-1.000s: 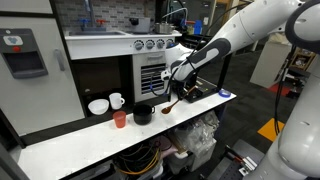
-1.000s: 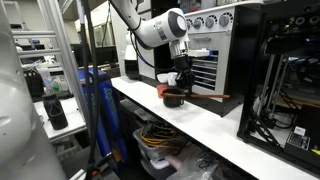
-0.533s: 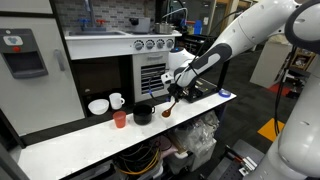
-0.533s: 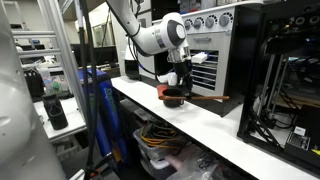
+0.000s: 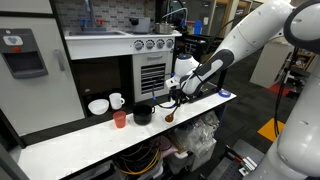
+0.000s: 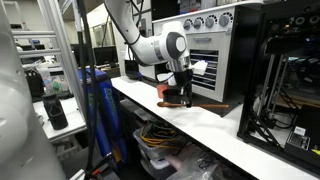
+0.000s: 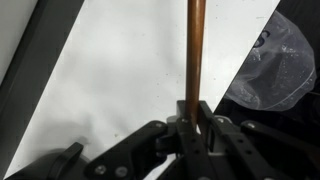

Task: Move the wooden spoon to the right, use the wooden spoon to stir the contents in the black pot, remove the spoon from the pot and place it on the right side of the counter

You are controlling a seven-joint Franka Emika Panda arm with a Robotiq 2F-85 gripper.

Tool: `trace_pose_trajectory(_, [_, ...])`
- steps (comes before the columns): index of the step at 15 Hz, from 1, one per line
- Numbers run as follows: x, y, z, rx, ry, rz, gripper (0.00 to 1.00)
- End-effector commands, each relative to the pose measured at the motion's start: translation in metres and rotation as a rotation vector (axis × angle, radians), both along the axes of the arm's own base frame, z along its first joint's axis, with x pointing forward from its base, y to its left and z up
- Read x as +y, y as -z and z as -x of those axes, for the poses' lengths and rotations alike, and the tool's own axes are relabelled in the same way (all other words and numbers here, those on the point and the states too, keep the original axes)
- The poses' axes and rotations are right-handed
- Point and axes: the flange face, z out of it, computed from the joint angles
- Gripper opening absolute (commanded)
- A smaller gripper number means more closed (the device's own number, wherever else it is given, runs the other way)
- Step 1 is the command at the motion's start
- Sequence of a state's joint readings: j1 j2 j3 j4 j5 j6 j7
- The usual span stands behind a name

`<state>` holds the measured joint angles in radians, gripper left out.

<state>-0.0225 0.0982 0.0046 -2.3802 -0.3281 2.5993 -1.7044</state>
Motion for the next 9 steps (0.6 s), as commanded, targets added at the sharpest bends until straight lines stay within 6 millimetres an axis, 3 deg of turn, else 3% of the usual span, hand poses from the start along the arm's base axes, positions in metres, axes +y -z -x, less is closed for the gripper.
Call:
trace_pose_trajectory(1, [-0.016, 0.012, 0.013, -0.031, -0.017, -0.034, 0.03])
trace_pose_trajectory(9, [-0.032, 0.040, 0.021, -0.075, -0.016, -0.088, 0.03])
